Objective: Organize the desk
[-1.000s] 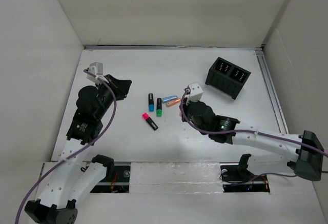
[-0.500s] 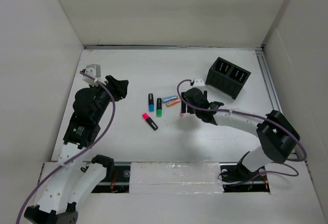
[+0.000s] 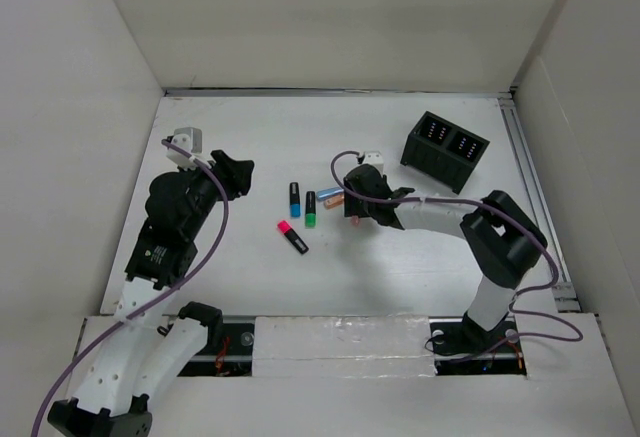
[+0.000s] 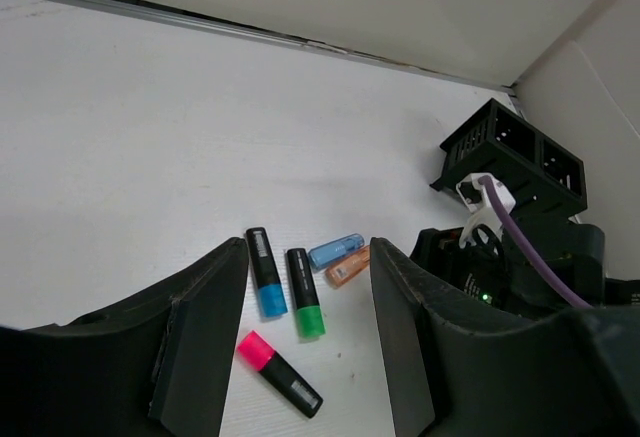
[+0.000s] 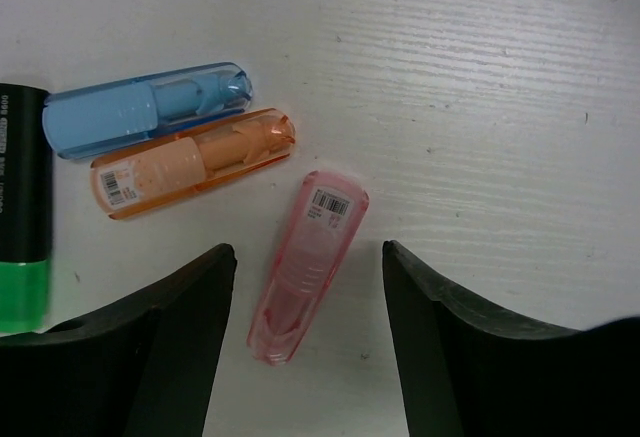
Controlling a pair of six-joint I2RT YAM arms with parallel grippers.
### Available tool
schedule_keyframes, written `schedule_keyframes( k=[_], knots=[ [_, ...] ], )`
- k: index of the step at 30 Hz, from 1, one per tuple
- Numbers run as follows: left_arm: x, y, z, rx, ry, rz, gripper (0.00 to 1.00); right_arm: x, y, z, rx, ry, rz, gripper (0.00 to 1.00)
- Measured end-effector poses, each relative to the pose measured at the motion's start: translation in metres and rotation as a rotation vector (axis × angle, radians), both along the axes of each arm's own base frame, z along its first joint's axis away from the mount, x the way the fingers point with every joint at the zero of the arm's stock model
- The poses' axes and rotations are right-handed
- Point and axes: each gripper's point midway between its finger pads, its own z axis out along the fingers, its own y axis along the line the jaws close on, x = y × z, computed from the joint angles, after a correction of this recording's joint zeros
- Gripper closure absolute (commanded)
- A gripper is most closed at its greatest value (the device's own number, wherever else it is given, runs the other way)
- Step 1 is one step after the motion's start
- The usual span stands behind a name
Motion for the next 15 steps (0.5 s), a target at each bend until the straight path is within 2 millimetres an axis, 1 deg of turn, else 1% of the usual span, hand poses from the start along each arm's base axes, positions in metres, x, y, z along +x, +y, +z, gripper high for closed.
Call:
schedule_keyframes(
  k=[4, 5, 7, 9, 11, 13, 15],
  knots=[
    [-0.001, 0.000, 0.001, 0.001, -0.004, -0.004, 0.52, -0.001, -0.001, -0.009, -0.008, 0.018, -0.009, 0.44],
    [-0.001, -0.001, 0.001, 0.000, -0.004, -0.006, 0.52, -0.001, -0.001, -0.011, -0.008, 0.021, -0.010, 0.48],
    [-0.001, -0.001, 0.001, 0.000, -0.004, -0.009, 0.52, -0.001, -0.001, -0.014, -0.010, 0.027, -0.013, 0.53],
    [-0.002, -0.002, 0.001, 0.000, -0.004, -0.013, 0.52, 0.000, -0.001, -0.017, -0.013, 0.026, -0.017, 0.64],
    [-0.002, -0.002, 0.001, -0.001, -0.004, -0.017, 0.52, 0.002, 0.001, -0.016, -0.008, 0.020, -0.022, 0.71],
    [-0.002, -0.003, 0.001, -0.001, -0.004, -0.019, 0.52, 0.003, 0.000, -0.015, -0.001, 0.017, -0.031, 0.72],
    [-0.002, -0.003, 0.001, -0.002, -0.004, -0.022, 0.52, 0.004, -0.003, -0.009, 0.008, 0.006, -0.036, 0.72]
  ],
)
